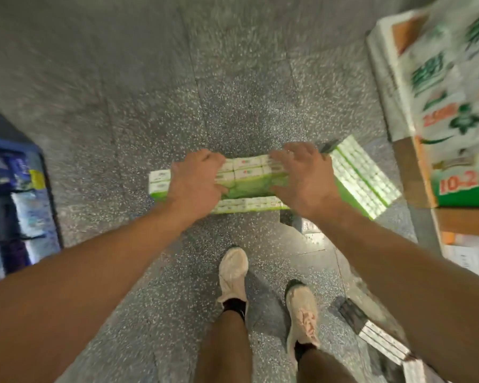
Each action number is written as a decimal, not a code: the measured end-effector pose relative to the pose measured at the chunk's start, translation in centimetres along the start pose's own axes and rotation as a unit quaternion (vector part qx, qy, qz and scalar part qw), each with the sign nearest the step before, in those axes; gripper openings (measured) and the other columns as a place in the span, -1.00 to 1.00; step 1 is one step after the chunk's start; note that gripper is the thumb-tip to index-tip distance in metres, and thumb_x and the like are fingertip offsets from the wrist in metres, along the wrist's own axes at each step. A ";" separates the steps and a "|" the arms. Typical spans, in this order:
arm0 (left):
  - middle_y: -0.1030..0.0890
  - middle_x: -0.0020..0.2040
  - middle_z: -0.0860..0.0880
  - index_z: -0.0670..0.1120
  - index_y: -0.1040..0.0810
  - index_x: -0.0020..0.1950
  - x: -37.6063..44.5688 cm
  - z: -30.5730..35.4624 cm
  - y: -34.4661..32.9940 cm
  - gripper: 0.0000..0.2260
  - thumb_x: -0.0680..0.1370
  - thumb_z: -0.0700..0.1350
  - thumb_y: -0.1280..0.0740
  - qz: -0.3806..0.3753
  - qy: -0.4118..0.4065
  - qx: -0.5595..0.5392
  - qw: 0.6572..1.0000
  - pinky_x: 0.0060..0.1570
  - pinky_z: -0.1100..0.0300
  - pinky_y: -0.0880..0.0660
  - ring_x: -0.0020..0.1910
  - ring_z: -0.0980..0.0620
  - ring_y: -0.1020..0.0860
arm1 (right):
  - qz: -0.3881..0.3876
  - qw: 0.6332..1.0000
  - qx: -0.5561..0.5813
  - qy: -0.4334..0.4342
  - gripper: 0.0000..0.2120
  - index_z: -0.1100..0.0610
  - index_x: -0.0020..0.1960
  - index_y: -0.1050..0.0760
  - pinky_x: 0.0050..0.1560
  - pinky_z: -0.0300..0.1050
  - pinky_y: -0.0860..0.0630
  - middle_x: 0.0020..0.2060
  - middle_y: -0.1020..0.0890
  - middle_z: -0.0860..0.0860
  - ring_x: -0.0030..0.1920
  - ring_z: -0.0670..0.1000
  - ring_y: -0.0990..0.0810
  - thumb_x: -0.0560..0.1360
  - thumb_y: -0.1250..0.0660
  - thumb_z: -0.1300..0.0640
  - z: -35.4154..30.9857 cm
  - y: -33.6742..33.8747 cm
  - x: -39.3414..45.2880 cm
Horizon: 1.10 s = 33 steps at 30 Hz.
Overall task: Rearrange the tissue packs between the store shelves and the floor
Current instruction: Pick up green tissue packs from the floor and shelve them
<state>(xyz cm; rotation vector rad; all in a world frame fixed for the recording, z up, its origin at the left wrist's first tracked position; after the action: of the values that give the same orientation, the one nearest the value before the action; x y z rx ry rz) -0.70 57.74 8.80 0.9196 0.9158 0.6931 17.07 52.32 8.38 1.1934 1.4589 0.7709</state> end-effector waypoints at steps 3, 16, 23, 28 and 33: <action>-0.49 0.06 0.04 0.02 -0.47 0.23 -6.3 1.4 10.7 -0.55 0.40 0.04 -0.49 0.035 0.031 -0.040 0.998 0.10 -0.02 -0.45 0.04 0.01 -0.47 | 0.026 0.996 -0.039 0.069 -0.38 -0.16 0.40 -0.29 0.35 0.29 -0.23 0.38 -0.40 -0.06 0.43 0.11 -0.26 0.41 -0.36 -0.27 -6.4 10.8 -3.1; -0.54 0.18 -0.05 -0.02 -0.50 0.30 -55.2 -4.9 47.3 -0.50 0.41 0.11 -0.45 0.337 0.262 0.047 0.903 0.12 -0.06 -0.44 0.18 -0.11 -0.50 | 0.238 0.863 -0.019 0.445 -0.43 -0.18 0.23 -0.50 0.15 0.18 -0.32 0.16 -0.57 -0.15 0.21 0.06 -0.48 0.26 -0.40 -0.34 -48.5 42.8 -27.4; -0.55 0.16 0.04 0.14 -0.44 0.32 -87.1 -10.9 51.5 -0.39 0.31 0.23 -0.49 0.433 0.449 0.146 0.768 0.07 0.01 -0.31 0.16 -0.09 -0.46 | 0.276 0.754 0.057 0.593 -0.49 -0.20 0.20 -0.49 0.06 0.11 -0.24 0.11 -0.56 -0.17 0.18 0.05 -0.46 0.30 -0.39 -0.33 -71.0 44.8 -45.9; -0.54 0.23 0.08 0.17 -0.39 0.36 -104.7 -15.3 50.0 -0.38 0.34 0.23 -0.46 0.449 0.529 0.167 0.700 0.12 -0.03 -0.34 0.22 -0.06 -0.45 | 0.268 0.691 0.102 0.663 -0.51 -0.17 0.17 -0.52 0.09 0.15 -0.32 0.09 -0.58 -0.14 0.18 0.09 -0.48 0.29 -0.45 -0.28 -84.7 41.8 -58.4; -0.52 0.30 0.07 0.12 -0.40 0.39 -114.7 -19.1 49.1 -0.40 0.39 0.14 -0.47 0.445 0.558 0.162 0.682 0.12 0.00 -0.33 0.22 -0.06 -0.45 | 0.265 0.664 0.111 0.690 -0.51 -0.17 0.18 -0.51 0.07 0.10 -0.30 0.07 -0.57 -0.15 0.16 0.04 -0.46 0.29 -0.46 -0.25 -94.0 38.6 -64.9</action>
<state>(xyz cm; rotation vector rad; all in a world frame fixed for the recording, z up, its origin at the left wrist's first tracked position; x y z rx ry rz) -75.11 -7.39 87.26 1.2546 1.7012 2.1487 -66.07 14.54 87.16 1.2017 2.4525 2.3009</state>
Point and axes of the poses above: each hand's wrist, its own x-axis towards the middle knuckle, its own y-axis out of the back of the hand, z = x × y, the point moved 9 cm from there along x, towards the middle knuckle
